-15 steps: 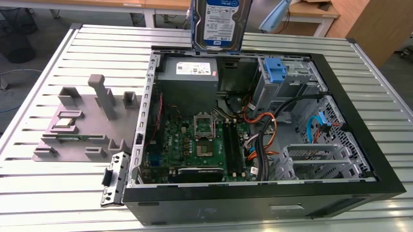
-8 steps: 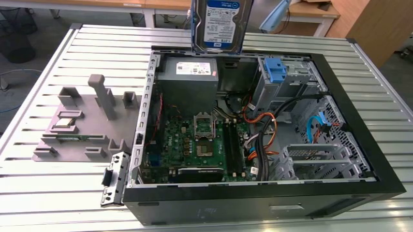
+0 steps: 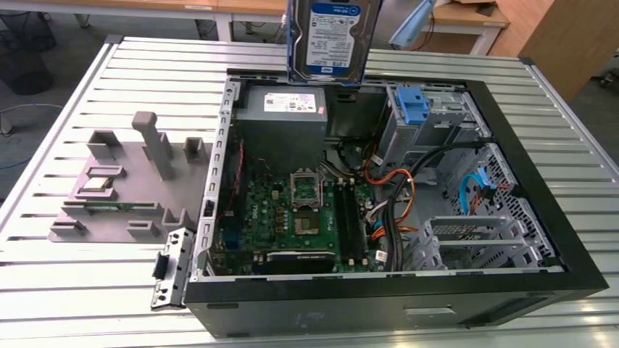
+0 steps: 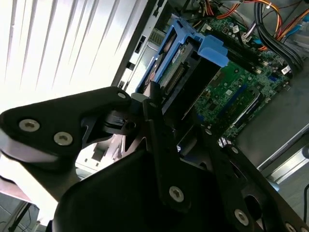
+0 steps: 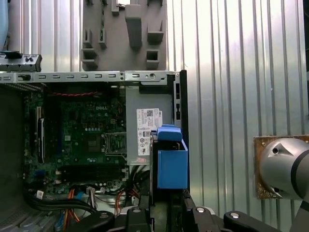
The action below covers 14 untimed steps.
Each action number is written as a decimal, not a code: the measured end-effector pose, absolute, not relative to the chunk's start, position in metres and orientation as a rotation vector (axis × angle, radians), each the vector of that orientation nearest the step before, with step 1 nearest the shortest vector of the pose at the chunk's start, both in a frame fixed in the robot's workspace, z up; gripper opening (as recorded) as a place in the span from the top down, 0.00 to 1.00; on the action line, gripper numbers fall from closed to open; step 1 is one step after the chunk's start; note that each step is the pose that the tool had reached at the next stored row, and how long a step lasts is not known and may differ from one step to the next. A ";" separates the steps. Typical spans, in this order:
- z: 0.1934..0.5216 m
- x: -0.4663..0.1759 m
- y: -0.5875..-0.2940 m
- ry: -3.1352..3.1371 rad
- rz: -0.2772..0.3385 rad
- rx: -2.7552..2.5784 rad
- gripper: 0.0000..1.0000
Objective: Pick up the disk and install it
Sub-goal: 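Pick up the disk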
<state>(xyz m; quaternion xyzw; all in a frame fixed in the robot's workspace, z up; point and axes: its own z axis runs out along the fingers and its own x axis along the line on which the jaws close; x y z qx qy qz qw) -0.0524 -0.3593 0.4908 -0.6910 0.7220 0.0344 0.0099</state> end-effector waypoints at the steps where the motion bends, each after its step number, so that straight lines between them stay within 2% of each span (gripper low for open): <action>1: 0.491 -0.052 -0.360 2.254 0.107 -2.157 0.65; 14: 0.490 -0.052 -0.375 2.253 0.108 -2.158 0.65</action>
